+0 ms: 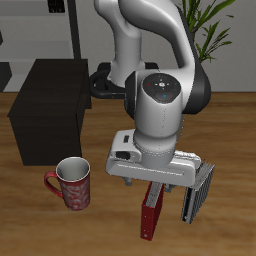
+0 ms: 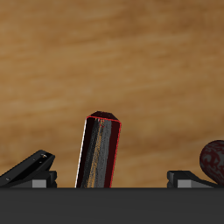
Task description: Place the red book flat on top of the shelf
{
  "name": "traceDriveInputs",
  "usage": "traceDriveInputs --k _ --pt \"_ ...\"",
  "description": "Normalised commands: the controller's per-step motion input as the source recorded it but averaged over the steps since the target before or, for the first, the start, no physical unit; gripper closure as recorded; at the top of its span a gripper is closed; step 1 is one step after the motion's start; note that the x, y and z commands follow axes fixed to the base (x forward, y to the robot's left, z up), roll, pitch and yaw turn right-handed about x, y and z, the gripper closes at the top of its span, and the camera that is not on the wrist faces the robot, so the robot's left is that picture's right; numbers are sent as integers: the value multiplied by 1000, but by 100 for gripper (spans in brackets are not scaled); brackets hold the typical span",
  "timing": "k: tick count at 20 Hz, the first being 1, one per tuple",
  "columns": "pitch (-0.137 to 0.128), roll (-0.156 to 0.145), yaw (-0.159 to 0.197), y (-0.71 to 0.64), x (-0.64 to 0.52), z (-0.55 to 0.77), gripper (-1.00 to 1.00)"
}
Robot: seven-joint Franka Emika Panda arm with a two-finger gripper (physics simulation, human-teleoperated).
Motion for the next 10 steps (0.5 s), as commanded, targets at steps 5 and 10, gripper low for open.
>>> traceDriveInputs --k 5,10 --pt "21 -2 3 -6 22 -173 -100" --pt "24 -1 -14 -11 22 -160 -100"
